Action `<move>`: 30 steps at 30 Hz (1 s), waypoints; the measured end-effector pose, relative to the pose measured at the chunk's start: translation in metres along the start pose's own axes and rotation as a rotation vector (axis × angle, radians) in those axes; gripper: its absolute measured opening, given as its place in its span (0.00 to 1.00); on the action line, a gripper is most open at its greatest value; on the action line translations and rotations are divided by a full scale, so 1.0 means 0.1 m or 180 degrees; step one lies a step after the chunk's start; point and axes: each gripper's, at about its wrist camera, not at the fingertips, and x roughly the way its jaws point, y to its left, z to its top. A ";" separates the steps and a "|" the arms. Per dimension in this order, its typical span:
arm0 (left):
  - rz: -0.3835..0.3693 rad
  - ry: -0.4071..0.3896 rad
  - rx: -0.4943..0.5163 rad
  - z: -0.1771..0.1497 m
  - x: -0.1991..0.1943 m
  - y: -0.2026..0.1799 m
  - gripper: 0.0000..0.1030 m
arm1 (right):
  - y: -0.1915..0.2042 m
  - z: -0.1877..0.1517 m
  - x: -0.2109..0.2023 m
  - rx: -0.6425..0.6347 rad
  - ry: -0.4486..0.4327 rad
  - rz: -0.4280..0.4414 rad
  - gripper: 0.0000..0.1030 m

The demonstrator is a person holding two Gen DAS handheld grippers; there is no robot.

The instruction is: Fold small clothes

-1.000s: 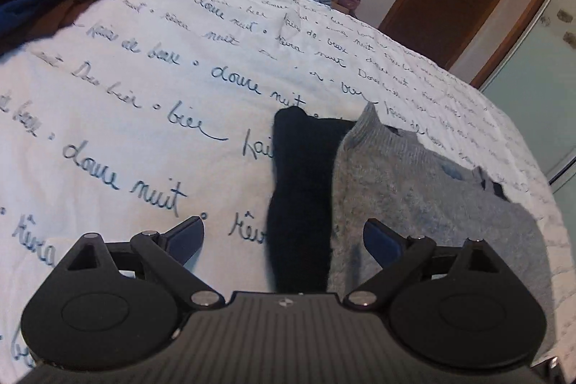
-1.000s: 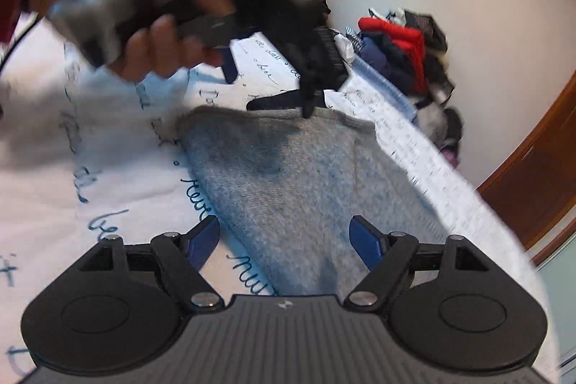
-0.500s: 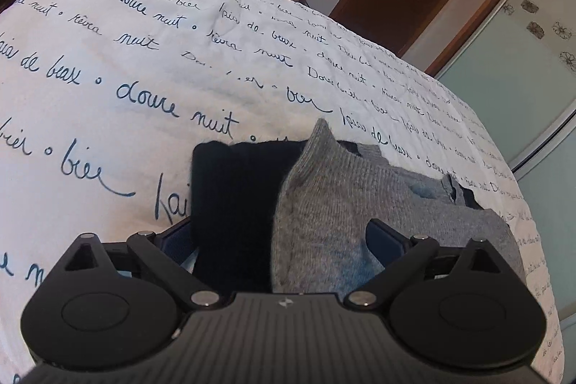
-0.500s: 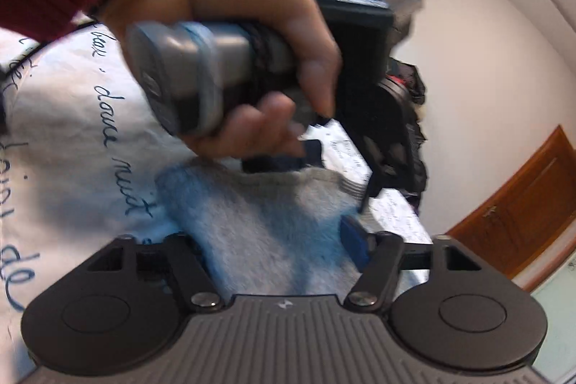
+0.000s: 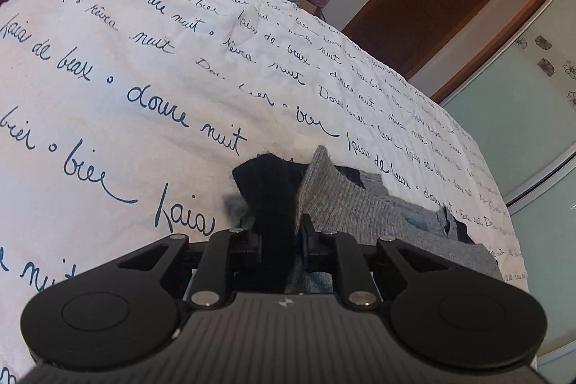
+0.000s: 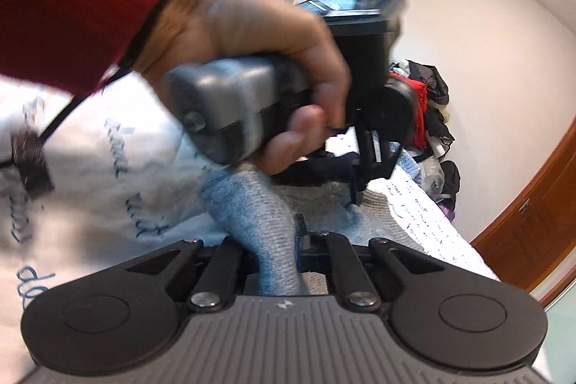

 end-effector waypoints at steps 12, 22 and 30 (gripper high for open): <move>0.0158 -0.0288 -0.0045 0.07 -0.47 -0.58 0.17 | -0.84 -0.17 -0.35 0.0926 -0.0320 0.0022 0.07; 0.0162 -0.0455 0.0041 -0.01 -0.62 -1.36 0.17 | -1.28 -0.44 -0.88 0.1378 -0.0411 -0.0131 0.07; 0.0105 -0.0460 0.0153 -0.11 -0.54 -1.95 0.17 | -1.58 -0.74 -1.13 0.1713 -0.0433 -0.0260 0.07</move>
